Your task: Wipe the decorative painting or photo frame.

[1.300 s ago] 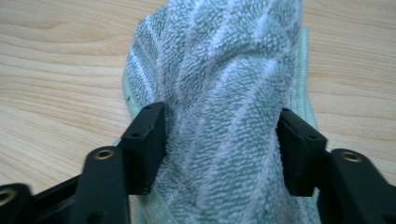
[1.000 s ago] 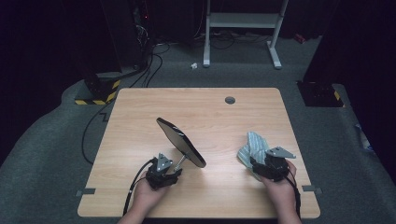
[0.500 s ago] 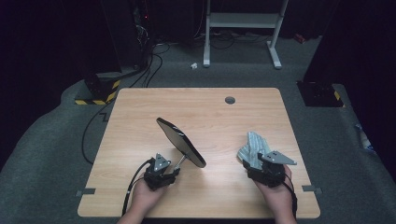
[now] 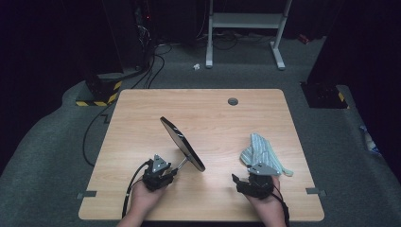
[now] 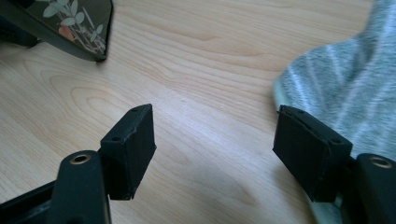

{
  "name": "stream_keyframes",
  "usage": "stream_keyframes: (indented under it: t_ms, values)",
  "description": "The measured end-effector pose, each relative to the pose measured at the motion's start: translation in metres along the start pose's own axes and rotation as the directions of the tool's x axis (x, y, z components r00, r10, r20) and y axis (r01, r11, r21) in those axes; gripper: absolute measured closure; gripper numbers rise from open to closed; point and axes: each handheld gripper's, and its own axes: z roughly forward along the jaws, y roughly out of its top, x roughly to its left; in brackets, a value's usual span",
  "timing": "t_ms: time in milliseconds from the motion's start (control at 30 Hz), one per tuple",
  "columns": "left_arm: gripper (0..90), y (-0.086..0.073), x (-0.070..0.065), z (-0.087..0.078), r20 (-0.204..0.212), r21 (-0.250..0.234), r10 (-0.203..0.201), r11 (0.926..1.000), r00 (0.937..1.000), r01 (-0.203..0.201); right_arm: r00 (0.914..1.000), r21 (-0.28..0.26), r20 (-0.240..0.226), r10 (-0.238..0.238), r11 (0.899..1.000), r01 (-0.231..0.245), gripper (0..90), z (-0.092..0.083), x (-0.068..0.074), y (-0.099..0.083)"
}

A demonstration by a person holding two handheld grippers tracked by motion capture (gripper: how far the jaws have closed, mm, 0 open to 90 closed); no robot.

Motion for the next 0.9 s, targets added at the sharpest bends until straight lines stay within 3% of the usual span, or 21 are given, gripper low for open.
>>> stream_keyframes:
  t_ms: [367, 900]
  values:
    - [60.6, -0.002, 0.009, -0.002, -0.019, 0.001, -0.020, 0.9998, 0.9996, 0.020, 0.9990, 0.035, -0.043, -0.015, 0.999, 0.017, 30.5, 0.015, 0.006, -0.004]
    - [63.4, -0.003, 0.024, -0.003, -0.062, -0.004, -0.063, 0.9980, 0.9961, 0.063, 0.9990, 0.045, -0.039, -0.020, 0.999, 0.022, 31.0, 0.016, 0.009, -0.006]
